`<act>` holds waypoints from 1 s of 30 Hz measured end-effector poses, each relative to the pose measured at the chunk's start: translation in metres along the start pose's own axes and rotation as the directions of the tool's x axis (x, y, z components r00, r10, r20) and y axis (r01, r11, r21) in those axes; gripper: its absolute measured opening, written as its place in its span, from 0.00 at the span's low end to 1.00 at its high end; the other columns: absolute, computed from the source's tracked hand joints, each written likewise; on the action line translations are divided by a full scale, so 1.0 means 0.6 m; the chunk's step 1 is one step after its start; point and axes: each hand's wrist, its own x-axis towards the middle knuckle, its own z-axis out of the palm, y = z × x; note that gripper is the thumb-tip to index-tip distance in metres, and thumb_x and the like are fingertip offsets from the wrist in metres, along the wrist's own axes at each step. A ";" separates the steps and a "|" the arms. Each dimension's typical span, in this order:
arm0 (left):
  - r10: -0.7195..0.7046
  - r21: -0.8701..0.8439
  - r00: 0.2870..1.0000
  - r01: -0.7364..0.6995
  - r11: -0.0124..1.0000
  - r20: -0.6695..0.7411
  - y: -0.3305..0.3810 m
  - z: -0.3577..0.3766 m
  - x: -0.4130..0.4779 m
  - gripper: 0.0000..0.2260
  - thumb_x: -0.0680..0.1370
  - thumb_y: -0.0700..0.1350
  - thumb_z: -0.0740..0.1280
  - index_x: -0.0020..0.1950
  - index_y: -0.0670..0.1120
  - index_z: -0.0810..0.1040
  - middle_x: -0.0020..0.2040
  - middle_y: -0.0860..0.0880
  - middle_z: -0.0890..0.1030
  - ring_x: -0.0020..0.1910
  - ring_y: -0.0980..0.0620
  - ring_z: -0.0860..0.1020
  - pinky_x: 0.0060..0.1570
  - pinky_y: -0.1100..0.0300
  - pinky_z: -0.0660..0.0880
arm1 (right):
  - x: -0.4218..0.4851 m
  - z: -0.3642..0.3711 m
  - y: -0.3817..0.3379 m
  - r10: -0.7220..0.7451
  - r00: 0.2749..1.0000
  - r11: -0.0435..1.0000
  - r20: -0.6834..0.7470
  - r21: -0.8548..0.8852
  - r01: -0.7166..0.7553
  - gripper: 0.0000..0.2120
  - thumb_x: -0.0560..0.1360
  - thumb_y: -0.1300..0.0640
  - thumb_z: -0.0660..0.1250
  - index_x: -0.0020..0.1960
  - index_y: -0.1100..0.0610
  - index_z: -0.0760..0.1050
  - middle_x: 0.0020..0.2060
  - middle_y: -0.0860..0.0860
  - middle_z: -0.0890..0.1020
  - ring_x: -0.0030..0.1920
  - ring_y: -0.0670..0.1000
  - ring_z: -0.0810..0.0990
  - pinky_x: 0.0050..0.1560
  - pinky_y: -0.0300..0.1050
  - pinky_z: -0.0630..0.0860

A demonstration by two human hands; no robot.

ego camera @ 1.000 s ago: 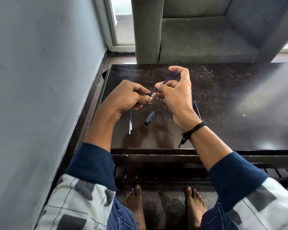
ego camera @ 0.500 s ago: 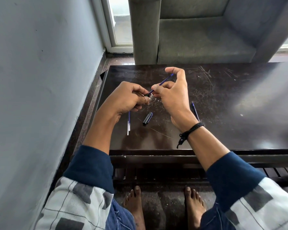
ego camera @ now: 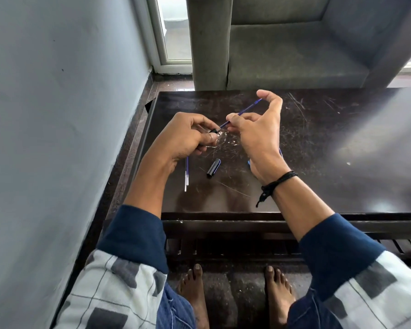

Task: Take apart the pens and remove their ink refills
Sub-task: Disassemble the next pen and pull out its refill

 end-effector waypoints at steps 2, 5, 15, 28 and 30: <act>0.009 -0.001 1.000 -0.009 1.000 -0.004 0.001 0.000 -0.001 0.07 0.77 0.35 0.71 0.54 0.43 0.84 0.38 0.48 0.84 0.27 0.61 0.76 0.33 0.67 0.76 | -0.001 -0.001 -0.001 0.005 1.000 1.000 -0.006 0.020 -0.005 0.29 0.74 0.67 0.73 0.67 0.49 0.63 0.35 0.51 0.82 0.37 0.53 0.85 0.55 0.56 0.82; 0.008 0.002 1.000 -0.008 1.000 -0.005 0.000 -0.001 0.000 0.07 0.77 0.35 0.72 0.52 0.45 0.85 0.36 0.49 0.83 0.28 0.61 0.77 0.34 0.66 0.77 | -0.003 0.001 0.002 0.030 1.000 0.999 -0.004 0.042 -0.030 0.32 0.74 0.67 0.74 0.69 0.48 0.61 0.36 0.51 0.82 0.37 0.51 0.85 0.56 0.55 0.82; 0.014 -0.018 1.000 -0.014 1.000 -0.013 -0.002 0.006 0.001 0.07 0.78 0.37 0.72 0.54 0.44 0.83 0.37 0.48 0.85 0.28 0.62 0.79 0.36 0.65 0.79 | -0.015 0.001 0.001 0.066 0.997 0.996 0.041 0.054 -0.068 0.35 0.73 0.68 0.74 0.70 0.48 0.61 0.42 0.59 0.85 0.37 0.51 0.84 0.50 0.46 0.82; -0.013 -0.042 1.000 0.012 0.999 -0.023 0.002 0.012 -0.002 0.06 0.77 0.37 0.72 0.54 0.43 0.83 0.39 0.45 0.86 0.29 0.61 0.79 0.35 0.67 0.79 | -0.011 0.001 0.000 -0.057 0.993 0.967 0.108 -0.243 0.082 0.05 0.76 0.58 0.72 0.44 0.49 0.80 0.35 0.55 0.86 0.40 0.58 0.86 0.48 0.63 0.82; -0.015 -0.043 1.000 0.014 0.999 -0.022 0.002 0.012 -0.002 0.06 0.78 0.37 0.72 0.54 0.43 0.83 0.39 0.44 0.86 0.28 0.61 0.79 0.35 0.67 0.79 | -0.009 0.000 0.001 -0.054 0.992 0.965 0.111 -0.250 0.080 0.07 0.77 0.60 0.70 0.44 0.49 0.79 0.36 0.54 0.86 0.40 0.57 0.86 0.49 0.62 0.82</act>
